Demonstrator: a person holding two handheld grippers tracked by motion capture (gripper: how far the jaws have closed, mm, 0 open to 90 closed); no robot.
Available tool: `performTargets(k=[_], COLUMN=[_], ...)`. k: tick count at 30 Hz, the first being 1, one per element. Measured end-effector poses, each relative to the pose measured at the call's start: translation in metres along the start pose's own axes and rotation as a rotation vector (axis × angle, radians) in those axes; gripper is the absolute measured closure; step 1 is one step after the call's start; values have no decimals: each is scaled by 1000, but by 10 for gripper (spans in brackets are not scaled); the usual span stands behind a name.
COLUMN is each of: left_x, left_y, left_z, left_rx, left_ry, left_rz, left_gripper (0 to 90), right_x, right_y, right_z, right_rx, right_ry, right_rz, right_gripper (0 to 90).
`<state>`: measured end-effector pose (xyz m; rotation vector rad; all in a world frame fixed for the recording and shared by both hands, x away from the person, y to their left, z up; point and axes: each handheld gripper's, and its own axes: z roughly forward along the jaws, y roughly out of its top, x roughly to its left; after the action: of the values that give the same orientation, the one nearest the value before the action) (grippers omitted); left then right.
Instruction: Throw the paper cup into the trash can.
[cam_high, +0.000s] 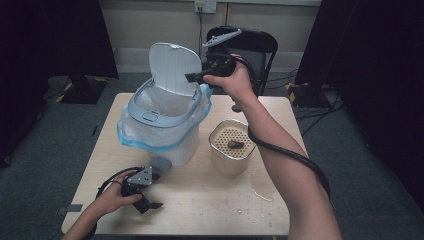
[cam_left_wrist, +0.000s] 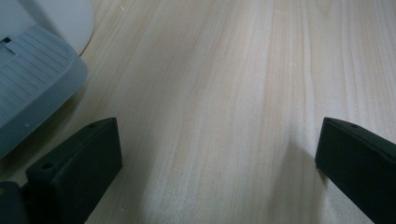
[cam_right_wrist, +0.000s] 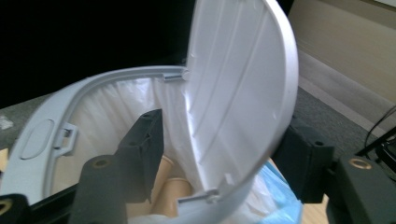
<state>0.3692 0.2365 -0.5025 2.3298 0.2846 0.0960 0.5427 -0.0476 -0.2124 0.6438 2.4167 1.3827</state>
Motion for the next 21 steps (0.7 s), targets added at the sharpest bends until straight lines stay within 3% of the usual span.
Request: performTargets(k=[7, 11, 21], left_x=[0, 0, 0], left_y=[0, 0, 0], left_z=[0, 0, 0], left_rx=[0, 1, 0], left_ry=[1, 0, 1], left_rz=[-1, -1, -3], left_gripper=[0, 0, 0], right_x=[11, 24, 38], right_y=[2, 3, -1], right_z=[-6, -11, -26], right_rx=[1, 6, 33], right_ry=[25, 50, 121], right_rz=[-35, -87, -118], right_gripper=[387, 353, 284])
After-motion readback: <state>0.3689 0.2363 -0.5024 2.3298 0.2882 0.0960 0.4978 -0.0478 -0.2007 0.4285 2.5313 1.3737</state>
